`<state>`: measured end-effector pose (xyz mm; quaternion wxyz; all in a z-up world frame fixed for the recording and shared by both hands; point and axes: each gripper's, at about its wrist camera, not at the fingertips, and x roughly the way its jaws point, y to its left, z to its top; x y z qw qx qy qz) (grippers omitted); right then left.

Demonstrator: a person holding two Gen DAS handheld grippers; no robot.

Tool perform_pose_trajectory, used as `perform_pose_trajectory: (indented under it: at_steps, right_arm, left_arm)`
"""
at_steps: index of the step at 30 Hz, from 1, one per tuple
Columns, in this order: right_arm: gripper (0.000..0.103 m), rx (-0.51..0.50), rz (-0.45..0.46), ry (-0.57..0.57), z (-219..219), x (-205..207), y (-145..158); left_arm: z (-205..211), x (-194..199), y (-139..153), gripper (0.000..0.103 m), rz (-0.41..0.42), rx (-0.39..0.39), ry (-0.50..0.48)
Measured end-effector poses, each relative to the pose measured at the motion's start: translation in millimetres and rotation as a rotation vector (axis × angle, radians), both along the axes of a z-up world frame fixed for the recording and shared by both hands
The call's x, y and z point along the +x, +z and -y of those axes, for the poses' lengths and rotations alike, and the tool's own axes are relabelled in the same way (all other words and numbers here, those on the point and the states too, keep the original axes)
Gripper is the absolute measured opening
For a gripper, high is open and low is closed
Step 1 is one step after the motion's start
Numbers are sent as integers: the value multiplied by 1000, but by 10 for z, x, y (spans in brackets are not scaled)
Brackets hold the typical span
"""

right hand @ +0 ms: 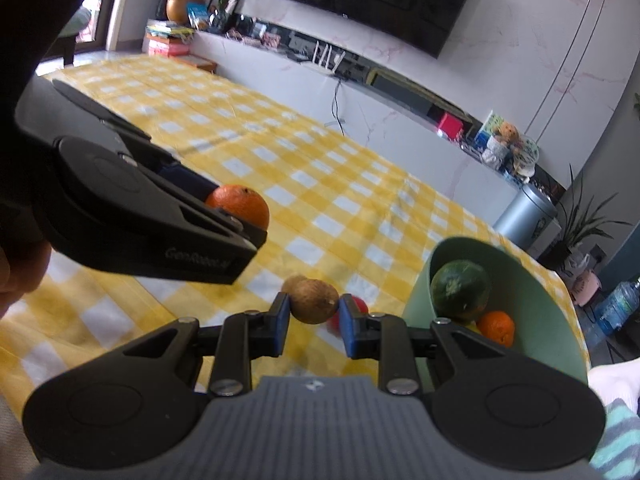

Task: Organize fruits
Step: 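Grasp the orange with the left gripper while the right gripper grasps a brown kiwi, then carry the orange and kiwi over the green colander with both grippers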

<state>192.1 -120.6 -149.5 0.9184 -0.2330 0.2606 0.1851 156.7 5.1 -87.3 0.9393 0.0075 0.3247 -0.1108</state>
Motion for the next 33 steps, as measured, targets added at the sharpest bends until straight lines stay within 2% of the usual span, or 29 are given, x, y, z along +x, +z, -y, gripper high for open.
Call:
perform_pose_trajectory:
  at_steps: [10, 14, 18, 24, 27, 30, 33]
  right_arm:
    - [23, 75, 133, 46, 184, -212, 411]
    - [23, 103, 178, 35, 337, -266, 565]
    - [23, 121, 215, 4, 532, -277, 657]
    - [23, 187, 236, -87, 945, -190, 765]
    - [23, 209, 232, -120, 1174, -142, 801]
    - [23, 207, 225, -146, 1371, -114, 801]
    - [23, 206, 195, -167, 1558, -79, 754]
  left_arm:
    - [195, -170, 400, 49, 65, 2, 27]
    - [317, -224, 570, 49, 94, 3, 29]
    - [522, -248, 730, 49, 119, 36, 27]
    - [873, -274, 877, 49, 152, 53, -24]
    - [1079, -261, 891, 50, 162, 85, -57]
    - [1265, -232, 867, 50, 150, 99, -96]
    - [1416, -171, 830, 50, 110, 77, -136]
